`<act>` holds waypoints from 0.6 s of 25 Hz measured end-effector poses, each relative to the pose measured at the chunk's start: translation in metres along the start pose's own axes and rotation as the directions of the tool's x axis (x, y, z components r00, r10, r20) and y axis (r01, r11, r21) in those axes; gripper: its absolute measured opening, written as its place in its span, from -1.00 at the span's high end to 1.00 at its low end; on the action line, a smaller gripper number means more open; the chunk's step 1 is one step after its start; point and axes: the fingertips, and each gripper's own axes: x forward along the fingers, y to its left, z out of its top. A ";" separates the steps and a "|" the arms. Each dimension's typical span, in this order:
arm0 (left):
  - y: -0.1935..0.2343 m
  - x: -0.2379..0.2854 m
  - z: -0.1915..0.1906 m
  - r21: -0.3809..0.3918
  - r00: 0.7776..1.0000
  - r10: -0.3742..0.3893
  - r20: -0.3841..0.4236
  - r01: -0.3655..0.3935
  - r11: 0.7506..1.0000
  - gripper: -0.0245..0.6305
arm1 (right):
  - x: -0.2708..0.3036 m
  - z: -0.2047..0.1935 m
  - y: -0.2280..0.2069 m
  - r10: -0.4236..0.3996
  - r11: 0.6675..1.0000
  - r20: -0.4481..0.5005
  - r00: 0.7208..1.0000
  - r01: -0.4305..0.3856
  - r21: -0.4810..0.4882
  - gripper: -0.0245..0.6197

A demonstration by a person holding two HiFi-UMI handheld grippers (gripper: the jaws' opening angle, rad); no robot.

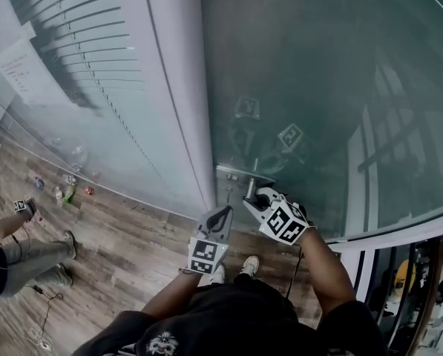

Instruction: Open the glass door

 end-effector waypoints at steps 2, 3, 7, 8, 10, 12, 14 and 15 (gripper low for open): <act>0.001 0.000 -0.003 -0.002 1.000 0.012 -0.006 -0.012 1.000 0.91 | 0.002 0.003 0.001 -0.002 0.999 0.099 0.995 -0.001 0.036 0.87; 0.001 0.001 -0.004 -0.001 1.000 0.016 -0.009 -0.016 1.000 0.91 | 0.003 0.004 0.001 -0.005 0.999 0.139 0.990 -0.002 0.050 0.87; 0.002 0.005 0.001 0.002 1.000 0.027 -0.005 -0.027 1.000 0.91 | 0.004 0.004 -0.005 -0.004 0.999 0.169 0.986 -0.005 0.054 0.87; 0.002 0.006 0.002 0.003 1.000 0.031 -0.004 -0.031 1.000 0.91 | 0.005 0.004 -0.006 -0.001 0.998 0.162 0.987 -0.008 0.055 0.87; 0.002 0.008 0.002 0.004 0.999 0.040 -0.006 -0.040 0.999 0.91 | 0.005 0.004 -0.009 0.001 0.998 0.153 0.988 -0.011 0.064 0.87; 0.001 0.012 0.001 0.008 0.999 0.050 -0.010 -0.049 0.999 0.91 | 0.007 0.003 -0.015 -0.008 0.997 0.148 0.989 -0.003 0.073 0.87; 0.000 0.018 0.001 0.011 0.998 0.056 -0.012 -0.056 0.998 0.91 | 0.011 0.002 -0.024 -0.026 0.997 0.145 0.989 0.015 0.077 0.87; -0.001 0.021 0.001 0.012 0.998 0.058 -0.012 -0.058 0.998 0.91 | 0.012 0.001 -0.028 -0.035 0.997 0.144 0.989 0.024 0.079 0.87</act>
